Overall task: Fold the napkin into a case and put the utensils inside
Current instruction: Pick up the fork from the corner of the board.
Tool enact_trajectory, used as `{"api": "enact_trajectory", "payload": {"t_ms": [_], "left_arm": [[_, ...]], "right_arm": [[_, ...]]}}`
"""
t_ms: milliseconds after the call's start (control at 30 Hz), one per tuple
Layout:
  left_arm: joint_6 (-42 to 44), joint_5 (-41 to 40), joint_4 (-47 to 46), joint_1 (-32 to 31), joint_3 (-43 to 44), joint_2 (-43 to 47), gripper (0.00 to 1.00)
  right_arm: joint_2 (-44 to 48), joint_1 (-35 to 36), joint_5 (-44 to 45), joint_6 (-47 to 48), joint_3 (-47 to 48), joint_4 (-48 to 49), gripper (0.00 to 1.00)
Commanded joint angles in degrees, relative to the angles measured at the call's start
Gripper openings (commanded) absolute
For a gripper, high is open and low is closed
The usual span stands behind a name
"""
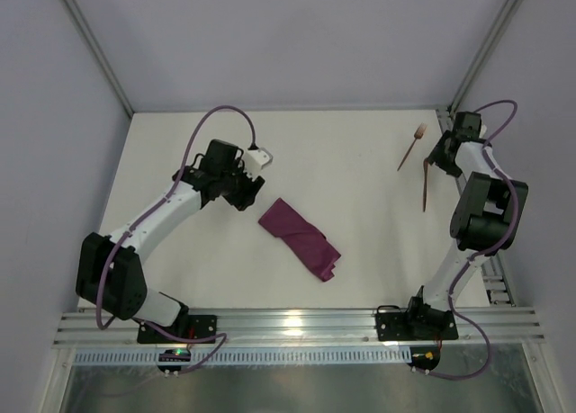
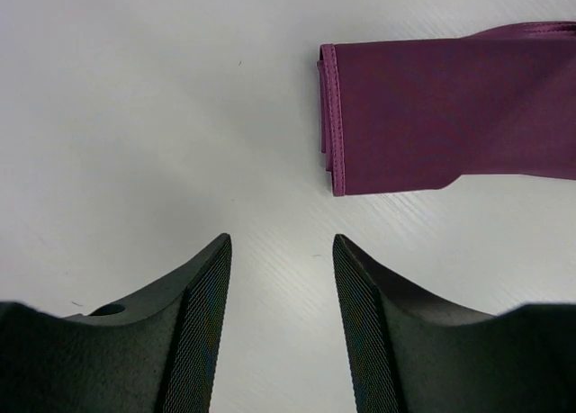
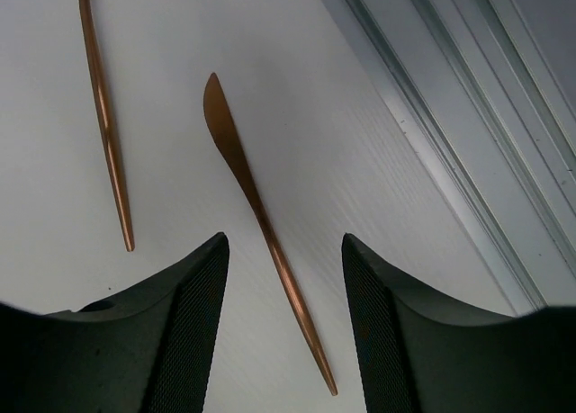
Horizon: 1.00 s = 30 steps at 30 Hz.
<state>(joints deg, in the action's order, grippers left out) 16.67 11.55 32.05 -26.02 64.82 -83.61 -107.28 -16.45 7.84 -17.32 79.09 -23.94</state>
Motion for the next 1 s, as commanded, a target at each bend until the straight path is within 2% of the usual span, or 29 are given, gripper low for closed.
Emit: {"api": "enact_trajectory", "payload": {"t_ms": [0, 200, 300, 467, 567, 667, 767, 967], "left_arm": [[-0.49, 0.93, 0.73, 0.71, 0.13, 1.61, 0.52], [-0.58, 1.98, 0.82, 0.88, 0.49, 0.73, 0.52], [-0.67, 2.33, 0.99, 0.88, 0.49, 0.38, 0.52], [-0.67, 2.34, 1.08, 0.88, 0.49, -0.32, 0.52], [-0.49, 2.16, 1.08, 0.88, 0.57, -0.58, 0.52], [-0.41, 1.90, 1.08, 0.97, 0.49, -1.02, 0.52], [-0.14, 1.81, 1.34, 0.97, 0.40, -0.94, 0.52], [-0.14, 2.25, 1.26, 1.32, 0.40, -1.11, 0.52]], "right_arm": [[-4.84, -0.34, -4.84, 2.99, 7.54, -7.15, 0.57], [-9.34, 0.10, -6.96, 4.05, 11.35, -8.58, 0.46], [-8.82, 1.50, -8.63, 4.40, 11.87, -6.12, 0.45], [-8.82, 6.33, 0.67, 3.96, 15.30, -4.36, 0.46], [-11.70, 8.27, 1.13, 3.18, 20.29, -4.17, 0.47], [-18.10, 8.45, 0.25, -0.42, 26.61, -8.29, 0.52], [-22.60, 8.54, 0.07, -2.27, 30.85, -11.99, 0.52], [-27.89, 8.80, 3.06, -2.19, 32.43, -13.75, 0.56]]}}
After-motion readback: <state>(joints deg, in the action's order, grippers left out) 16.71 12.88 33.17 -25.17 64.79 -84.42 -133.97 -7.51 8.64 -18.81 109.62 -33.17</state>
